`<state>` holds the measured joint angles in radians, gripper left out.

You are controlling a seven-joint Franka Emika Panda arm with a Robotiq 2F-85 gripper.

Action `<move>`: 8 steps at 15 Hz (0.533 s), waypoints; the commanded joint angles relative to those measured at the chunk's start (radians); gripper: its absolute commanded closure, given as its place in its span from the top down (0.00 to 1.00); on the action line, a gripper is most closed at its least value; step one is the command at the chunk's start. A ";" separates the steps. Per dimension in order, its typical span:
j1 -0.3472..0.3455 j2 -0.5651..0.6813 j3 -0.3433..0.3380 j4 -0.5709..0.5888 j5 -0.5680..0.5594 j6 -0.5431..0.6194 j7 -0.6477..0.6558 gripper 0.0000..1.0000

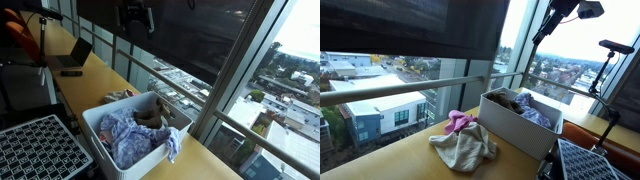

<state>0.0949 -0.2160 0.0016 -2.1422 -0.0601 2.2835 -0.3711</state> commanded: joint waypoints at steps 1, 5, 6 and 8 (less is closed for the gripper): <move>0.046 0.085 0.036 0.033 0.017 0.031 -0.094 1.00; 0.067 0.170 0.060 0.068 0.011 -0.005 -0.274 1.00; 0.065 0.192 0.062 0.074 0.011 -0.009 -0.326 1.00; 0.057 0.240 0.070 0.083 0.001 -0.001 -0.424 1.00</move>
<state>0.1649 -0.0460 0.0593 -2.1069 -0.0598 2.3012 -0.6553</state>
